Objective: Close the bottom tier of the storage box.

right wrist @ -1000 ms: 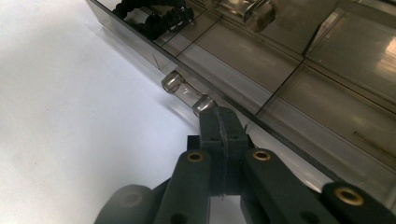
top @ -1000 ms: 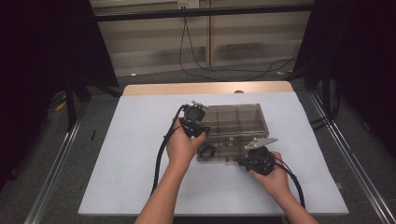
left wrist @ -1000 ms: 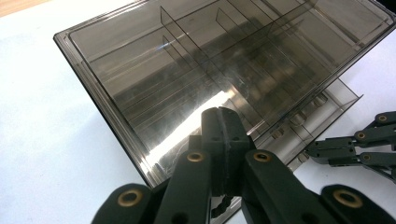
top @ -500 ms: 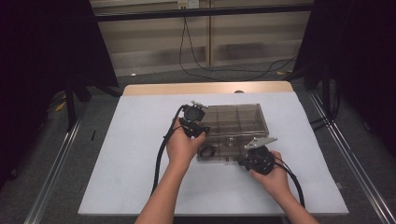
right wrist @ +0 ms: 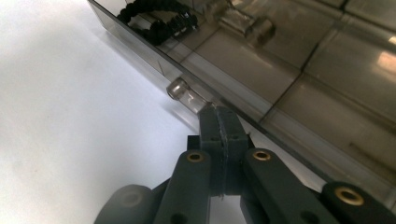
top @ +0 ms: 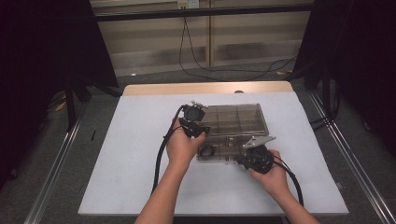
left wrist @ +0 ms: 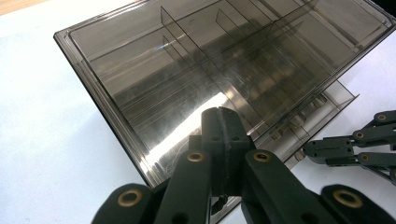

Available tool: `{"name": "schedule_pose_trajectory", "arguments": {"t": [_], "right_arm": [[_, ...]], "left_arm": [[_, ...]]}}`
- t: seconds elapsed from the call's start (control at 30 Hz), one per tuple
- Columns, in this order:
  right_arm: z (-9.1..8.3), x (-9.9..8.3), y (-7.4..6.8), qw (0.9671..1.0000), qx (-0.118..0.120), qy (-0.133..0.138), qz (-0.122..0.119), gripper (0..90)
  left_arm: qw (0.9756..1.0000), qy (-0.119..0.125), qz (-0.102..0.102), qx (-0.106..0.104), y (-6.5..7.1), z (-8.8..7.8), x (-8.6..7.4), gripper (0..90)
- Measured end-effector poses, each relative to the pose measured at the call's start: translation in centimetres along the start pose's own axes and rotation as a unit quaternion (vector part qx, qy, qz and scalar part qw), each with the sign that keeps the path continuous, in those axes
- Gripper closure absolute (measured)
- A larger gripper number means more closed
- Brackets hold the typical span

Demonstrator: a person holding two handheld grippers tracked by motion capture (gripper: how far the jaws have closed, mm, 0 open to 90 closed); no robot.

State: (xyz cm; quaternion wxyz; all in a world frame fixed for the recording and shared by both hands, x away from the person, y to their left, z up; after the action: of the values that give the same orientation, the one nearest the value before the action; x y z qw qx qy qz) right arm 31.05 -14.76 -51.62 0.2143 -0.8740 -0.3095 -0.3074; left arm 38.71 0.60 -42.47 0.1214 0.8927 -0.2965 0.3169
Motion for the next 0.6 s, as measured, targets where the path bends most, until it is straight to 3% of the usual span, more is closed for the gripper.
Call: {"name": "schedule_pose_trajectory", "arguments": {"t": [0.6], "right_arm": [[0.22,0.24,0.25,0.9999,-0.011,0.003,0.002,90.0]], "left_arm": [[1.0,0.001,0.0,0.0,-0.03,-0.02,-0.03,90.0]]}}
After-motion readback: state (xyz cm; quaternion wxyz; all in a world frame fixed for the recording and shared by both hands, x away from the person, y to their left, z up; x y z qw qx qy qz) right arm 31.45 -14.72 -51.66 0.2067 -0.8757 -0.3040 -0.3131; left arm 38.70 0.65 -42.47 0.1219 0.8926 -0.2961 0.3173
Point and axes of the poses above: each handheld gripper's, and its own axes: z roughly forward along the jaws, x roughly out of its top, y roughly to its right, the point moved 7 cm from there along z, roughly forward along the jaws, and after that the axes turned 8 degrees about x, right-handed, at the moved point
